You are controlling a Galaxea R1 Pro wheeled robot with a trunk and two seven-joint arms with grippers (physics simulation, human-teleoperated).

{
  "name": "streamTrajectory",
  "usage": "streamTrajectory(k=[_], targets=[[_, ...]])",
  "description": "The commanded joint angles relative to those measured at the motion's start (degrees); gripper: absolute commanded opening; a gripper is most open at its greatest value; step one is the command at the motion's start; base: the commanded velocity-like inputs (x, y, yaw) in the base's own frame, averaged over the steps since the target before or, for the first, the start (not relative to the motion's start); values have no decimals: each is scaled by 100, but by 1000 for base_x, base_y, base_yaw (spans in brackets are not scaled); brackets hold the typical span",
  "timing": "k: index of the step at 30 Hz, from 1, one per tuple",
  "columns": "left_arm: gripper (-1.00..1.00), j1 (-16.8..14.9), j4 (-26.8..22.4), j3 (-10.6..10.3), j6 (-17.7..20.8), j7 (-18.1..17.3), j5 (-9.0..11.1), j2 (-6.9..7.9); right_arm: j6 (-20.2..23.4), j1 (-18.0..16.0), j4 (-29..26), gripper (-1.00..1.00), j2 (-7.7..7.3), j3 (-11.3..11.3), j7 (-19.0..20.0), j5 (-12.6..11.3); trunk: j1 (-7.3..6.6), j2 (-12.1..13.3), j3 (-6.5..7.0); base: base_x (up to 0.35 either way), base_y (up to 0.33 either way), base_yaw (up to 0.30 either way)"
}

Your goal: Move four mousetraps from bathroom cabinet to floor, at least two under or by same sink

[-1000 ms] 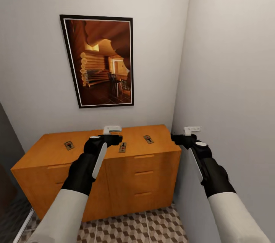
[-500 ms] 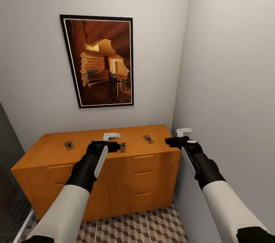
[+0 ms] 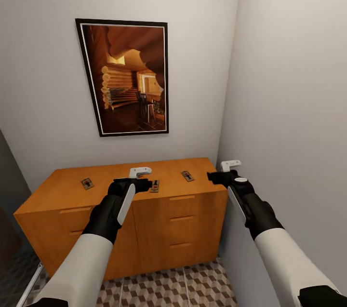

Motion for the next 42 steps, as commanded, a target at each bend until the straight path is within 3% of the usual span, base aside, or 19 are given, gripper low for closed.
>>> streamTrajectory(k=[1,42], targets=[[100,-5,-7,-7,31,47,56,0,0,-5,-7,100,-3,11,-1,3,3,-10,-12,0,0,0],[100,117,76,-12,43,35,44,0,-124,-5,144,100,-14,-1,-1,-28,3,-10,-12,0,0,0]])
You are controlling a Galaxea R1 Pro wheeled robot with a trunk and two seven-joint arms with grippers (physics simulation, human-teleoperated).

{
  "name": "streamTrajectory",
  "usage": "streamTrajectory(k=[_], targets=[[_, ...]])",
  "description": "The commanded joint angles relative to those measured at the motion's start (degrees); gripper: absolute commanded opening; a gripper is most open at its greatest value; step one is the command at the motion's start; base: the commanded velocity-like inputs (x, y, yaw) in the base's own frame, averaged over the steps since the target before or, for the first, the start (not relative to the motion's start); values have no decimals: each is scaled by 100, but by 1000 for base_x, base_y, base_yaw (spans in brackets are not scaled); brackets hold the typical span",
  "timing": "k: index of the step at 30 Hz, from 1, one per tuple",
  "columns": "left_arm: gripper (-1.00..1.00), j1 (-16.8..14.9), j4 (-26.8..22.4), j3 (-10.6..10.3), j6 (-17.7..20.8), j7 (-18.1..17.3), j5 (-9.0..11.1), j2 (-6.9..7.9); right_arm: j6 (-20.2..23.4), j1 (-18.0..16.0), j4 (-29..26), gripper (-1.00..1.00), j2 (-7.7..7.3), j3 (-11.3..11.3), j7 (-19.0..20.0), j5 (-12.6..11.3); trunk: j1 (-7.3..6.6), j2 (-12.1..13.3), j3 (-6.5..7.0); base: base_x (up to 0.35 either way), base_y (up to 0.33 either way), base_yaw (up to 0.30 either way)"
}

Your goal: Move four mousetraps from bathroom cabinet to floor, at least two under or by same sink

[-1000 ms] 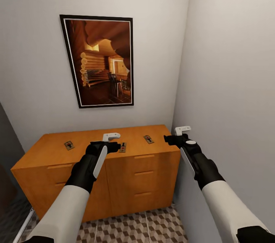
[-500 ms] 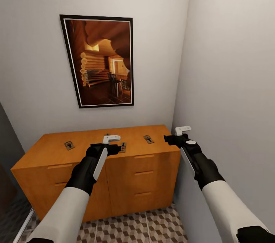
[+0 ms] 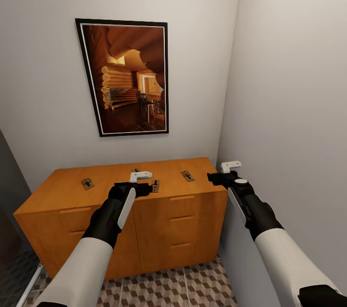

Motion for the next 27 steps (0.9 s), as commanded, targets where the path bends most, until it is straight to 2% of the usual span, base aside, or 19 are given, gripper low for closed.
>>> streamTrajectory(k=[1,11,22,27], targets=[[100,-5,-6,-6,22,48,52,0,33,-5,-6,100,-3,11,1,2,3,-10,-12,0,0,0],[100,-4,88,-6,-4,48,55,0,32,-5,-2,100,-4,16,36,-6,3,-10,-12,32,0,0],[100,-4,157,-6,-14,53,60,0,40,-5,2,100,-3,45,44,-8,3,-10,-12,270,0,0],[100,-4,160,-6,-15,52,59,0,49,-5,9,100,3,56,44,-8,3,-10,-12,145,0,0]])
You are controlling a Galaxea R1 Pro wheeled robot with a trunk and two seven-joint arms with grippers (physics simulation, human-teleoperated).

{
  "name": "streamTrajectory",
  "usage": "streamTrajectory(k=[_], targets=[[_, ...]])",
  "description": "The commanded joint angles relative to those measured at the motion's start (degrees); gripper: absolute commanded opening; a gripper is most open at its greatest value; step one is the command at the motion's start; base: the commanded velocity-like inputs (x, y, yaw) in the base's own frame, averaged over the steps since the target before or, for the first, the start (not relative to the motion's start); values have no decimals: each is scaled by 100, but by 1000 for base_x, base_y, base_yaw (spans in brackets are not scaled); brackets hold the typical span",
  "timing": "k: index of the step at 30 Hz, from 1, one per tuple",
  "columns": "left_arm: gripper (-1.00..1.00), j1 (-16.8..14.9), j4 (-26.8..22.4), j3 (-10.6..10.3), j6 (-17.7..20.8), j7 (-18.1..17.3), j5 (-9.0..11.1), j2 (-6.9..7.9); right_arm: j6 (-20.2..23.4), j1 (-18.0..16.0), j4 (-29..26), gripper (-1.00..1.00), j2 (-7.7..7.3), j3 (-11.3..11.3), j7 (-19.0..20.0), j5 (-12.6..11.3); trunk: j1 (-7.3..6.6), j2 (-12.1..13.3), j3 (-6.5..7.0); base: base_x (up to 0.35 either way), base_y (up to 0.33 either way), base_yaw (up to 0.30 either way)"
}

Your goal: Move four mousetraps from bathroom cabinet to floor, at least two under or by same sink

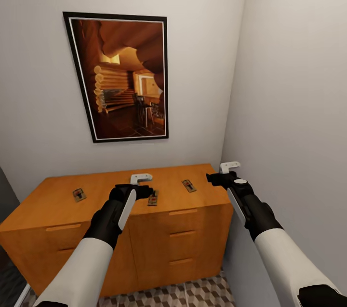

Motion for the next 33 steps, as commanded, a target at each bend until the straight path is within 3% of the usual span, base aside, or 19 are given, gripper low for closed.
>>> streamTrajectory(k=[1,14,26,33], targets=[[100,-5,-5,-7,22,47,53,0,36,-5,-8,100,-2,12,10,1,3,-10,-12,56,0,0],[100,-5,2,-7,22,45,54,0,124,-5,181,100,16,147,686,11,3,-10,-12,15,0,0],[100,-5,4,1,22,51,47,0,130,-5,204,100,18,177,774,10,3,-10,-12,12,0,0],[100,-5,4,2,15,53,45,0,130,-5,205,100,18,178,801,11,3,-10,-12,209,32,0]])
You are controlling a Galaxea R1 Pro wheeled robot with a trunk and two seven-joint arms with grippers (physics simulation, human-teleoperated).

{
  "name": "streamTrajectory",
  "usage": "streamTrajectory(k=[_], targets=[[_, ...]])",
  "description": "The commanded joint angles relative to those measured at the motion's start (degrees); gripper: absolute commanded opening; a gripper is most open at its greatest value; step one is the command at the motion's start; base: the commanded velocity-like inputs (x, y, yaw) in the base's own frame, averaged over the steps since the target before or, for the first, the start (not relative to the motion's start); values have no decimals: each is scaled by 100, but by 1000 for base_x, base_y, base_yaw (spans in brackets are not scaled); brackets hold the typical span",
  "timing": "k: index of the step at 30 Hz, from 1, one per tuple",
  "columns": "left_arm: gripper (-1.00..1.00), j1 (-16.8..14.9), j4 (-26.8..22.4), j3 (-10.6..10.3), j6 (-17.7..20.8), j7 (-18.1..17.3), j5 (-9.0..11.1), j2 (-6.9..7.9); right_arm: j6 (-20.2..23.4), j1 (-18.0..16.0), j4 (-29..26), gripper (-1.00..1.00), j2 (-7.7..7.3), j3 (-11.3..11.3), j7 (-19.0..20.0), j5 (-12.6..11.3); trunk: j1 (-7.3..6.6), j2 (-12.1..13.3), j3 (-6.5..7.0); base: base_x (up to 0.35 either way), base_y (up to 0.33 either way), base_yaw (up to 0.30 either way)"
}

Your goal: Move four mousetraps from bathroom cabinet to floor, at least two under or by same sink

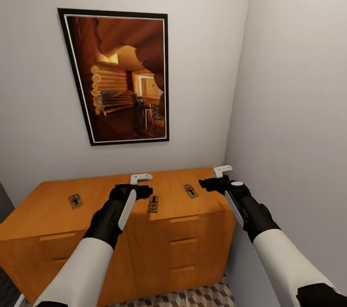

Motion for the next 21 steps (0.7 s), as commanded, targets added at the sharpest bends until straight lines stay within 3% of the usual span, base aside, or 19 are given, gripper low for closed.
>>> streamTrajectory(k=[1,7,21], targets=[[100,-5,-4,-6,22,47,51,0,31,-5,-8,100,-1,1,15,2,5,-10,-11,284,25,0],[100,-5,0,-6,20,47,52,0,28,-5,-8,100,-1,1,22,1,5,-10,-11,203,26,0],[100,-5,3,-6,20,47,52,0,22,-5,-8,100,-1,-8,20,1,5,-10,-11,22,3,0]])
